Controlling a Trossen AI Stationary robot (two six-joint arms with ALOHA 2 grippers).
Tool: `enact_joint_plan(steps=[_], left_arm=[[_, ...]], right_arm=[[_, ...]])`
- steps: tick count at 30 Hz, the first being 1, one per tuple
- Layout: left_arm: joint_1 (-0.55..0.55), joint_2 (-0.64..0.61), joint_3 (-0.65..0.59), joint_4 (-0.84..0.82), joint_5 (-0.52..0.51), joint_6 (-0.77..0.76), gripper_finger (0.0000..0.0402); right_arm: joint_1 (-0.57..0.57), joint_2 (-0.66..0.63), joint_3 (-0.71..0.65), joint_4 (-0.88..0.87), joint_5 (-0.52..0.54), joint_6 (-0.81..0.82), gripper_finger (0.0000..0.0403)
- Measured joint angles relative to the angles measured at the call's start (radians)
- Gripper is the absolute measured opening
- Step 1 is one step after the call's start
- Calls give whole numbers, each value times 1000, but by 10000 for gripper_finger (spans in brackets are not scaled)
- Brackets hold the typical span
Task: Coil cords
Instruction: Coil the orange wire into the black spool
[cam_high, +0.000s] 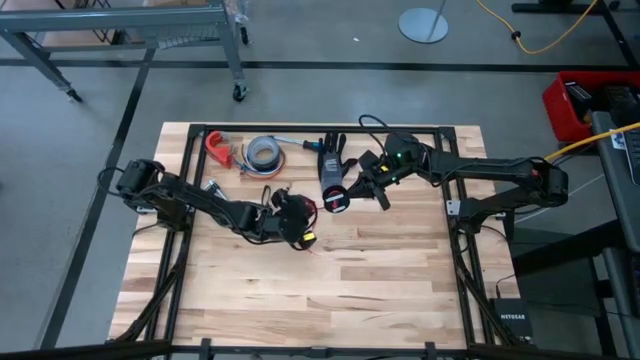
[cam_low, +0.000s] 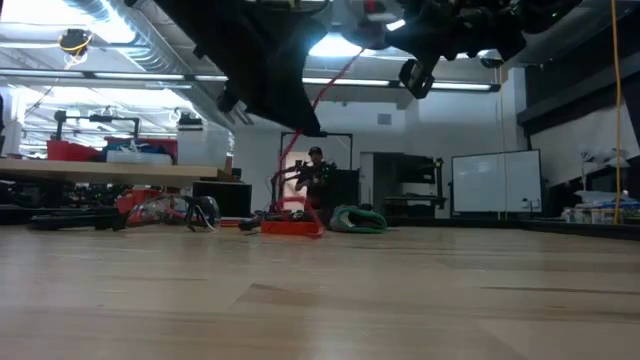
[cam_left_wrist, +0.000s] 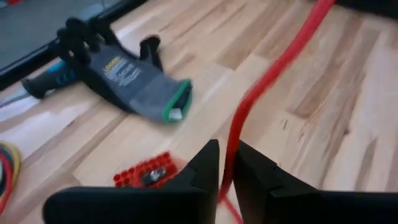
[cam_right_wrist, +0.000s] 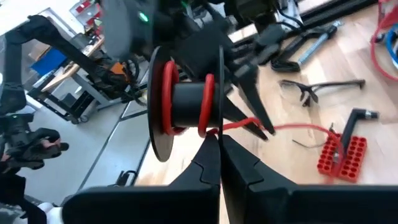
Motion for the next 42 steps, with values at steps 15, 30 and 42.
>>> enact_joint_plan(steps=[15,30,42], left_arm=[[-6,-2,4,-27,0,-16,9],[9,-2,3,-43,64,-80,2],[77,-2,3,-38,158,-162,1]], right_arm=[[0,-27,0,-7,-14,0,1],[0,-42,0,-276,38,-127,1],[1,-42,0,-418,279,-209,1]])
